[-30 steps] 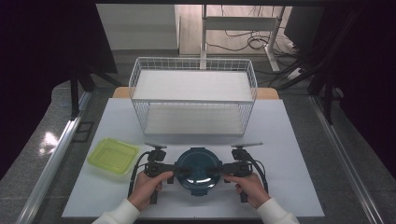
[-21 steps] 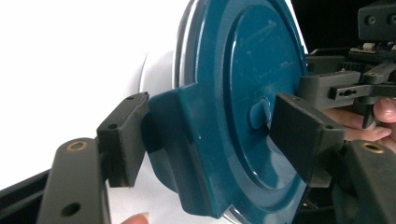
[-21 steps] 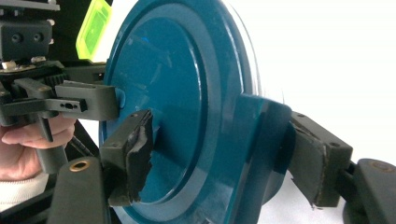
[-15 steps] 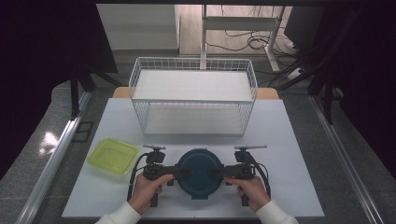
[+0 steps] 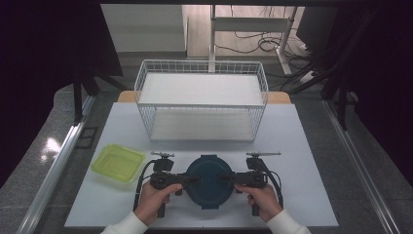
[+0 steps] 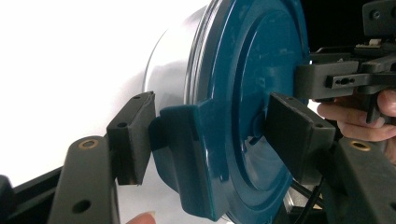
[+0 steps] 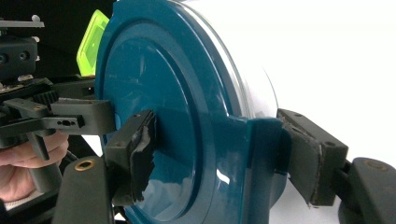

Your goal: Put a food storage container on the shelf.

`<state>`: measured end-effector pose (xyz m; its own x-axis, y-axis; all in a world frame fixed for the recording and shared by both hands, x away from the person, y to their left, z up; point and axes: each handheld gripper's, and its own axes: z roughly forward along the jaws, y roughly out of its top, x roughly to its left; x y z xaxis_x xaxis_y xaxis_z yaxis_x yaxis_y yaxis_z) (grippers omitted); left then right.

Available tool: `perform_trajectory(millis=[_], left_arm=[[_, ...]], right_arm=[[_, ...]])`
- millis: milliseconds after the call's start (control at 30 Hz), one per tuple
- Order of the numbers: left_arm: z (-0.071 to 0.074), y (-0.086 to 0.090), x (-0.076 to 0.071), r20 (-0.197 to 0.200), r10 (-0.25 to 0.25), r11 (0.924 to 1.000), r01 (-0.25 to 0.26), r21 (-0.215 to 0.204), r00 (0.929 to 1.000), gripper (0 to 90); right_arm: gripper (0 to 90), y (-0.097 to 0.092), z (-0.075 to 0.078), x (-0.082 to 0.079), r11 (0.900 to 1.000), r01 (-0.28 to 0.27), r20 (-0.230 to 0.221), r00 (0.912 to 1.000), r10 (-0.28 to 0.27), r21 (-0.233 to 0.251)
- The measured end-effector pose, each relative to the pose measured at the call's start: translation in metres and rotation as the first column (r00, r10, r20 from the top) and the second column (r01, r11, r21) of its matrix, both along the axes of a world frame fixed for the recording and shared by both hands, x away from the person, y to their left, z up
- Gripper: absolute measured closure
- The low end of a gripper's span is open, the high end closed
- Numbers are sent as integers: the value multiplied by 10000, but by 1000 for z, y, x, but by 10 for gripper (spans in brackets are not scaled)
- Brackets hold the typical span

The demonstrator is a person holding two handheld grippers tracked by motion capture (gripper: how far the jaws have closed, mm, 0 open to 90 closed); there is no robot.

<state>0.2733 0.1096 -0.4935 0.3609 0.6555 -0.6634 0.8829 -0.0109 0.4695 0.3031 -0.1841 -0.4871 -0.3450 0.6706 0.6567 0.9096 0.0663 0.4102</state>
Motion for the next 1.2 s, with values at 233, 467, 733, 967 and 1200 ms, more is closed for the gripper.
perform_trajectory(millis=[233,467,733,967,1200], left_arm=[[1,-2,1,-27,-131,9999,131,-105,9999,359],[4,-2,2,83,-116,9999,116,-82,9999,361],[9,-1,3,280,-130,9999,132,-71,9995,364],[12,0,4,372,-114,9998,120,-157,9992,365],[15,2,5,507,-86,9999,91,-88,9987,368]], right_arm=[[303,-1,8,-1,9996,58,544,9985,-43,-269],[303,-2,11,-1,9997,27,712,9975,-9,-252],[304,-1,14,-1,9998,57,885,9961,-39,-203],[305,-1,18,-1,9998,50,1048,9945,-27,-217],[305,1,20,1,9998,-8,1089,9940,29,-196]])
